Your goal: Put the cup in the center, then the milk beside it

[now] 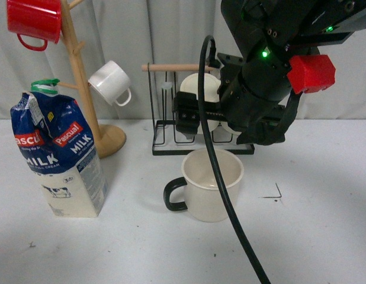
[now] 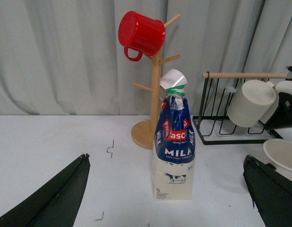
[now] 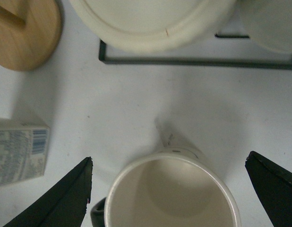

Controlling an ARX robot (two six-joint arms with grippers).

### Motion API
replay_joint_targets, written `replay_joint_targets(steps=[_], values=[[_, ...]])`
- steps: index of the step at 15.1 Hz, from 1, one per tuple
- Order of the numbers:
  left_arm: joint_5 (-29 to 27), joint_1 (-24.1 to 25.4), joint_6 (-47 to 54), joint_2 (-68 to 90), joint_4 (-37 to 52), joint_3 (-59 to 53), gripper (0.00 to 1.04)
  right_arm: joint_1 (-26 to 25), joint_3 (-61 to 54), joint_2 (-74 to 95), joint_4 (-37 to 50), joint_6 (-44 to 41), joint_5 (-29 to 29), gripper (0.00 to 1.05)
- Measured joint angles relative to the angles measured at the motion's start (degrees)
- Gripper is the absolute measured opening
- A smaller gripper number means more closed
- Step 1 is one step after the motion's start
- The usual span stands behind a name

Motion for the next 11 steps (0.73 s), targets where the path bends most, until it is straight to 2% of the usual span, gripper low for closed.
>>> replay_joint_targets(steps=[2,4,5,6,7,8,9,11], values=[[0.00,0.00,0.00,0.00,-0.02,0.00,0.98,-0.33,-4.61,-4.59,5.68,0.04,-2.73,0.98],[0.00,0.00,0.00,0.00,0.00,0.00,0.98,-0.90,-13.77,-13.55,16.17,0.09,-4.52,0.98],[0.00,0.00,0.02,0.00,-0.02,0.00,0.98,-0.79,-22.14,-20.55,29.33,-0.98,-1.18,0.95],[0.00,0.00,0.02,0.00,0.00,0.00,0.98,-0.72,-32.98,-28.85,46.21,-7.02,11.67,0.82],[-0.02,0.00,0.00,0.00,0.02,0.00,0.98,-4.42,-50.56,-42.32,65.40,-14.75,22.27,0.58],[0.00,0.00,0.02,0.00,0.00,0.00,0.98,-7.15,-57.33,-45.66,69.48,-16.22,21.99,0.45],[0.02,0.00,0.02,0.00,0.00,0.00,0.98,-8.31,-61.64,-47.01,70.07,-16.83,20.90,0.36],[0.00,0.00,0.00,0.00,0.00,0.00,0.98,-10.51,-70.49,-52.17,70.86,-17.99,16.61,0.07]])
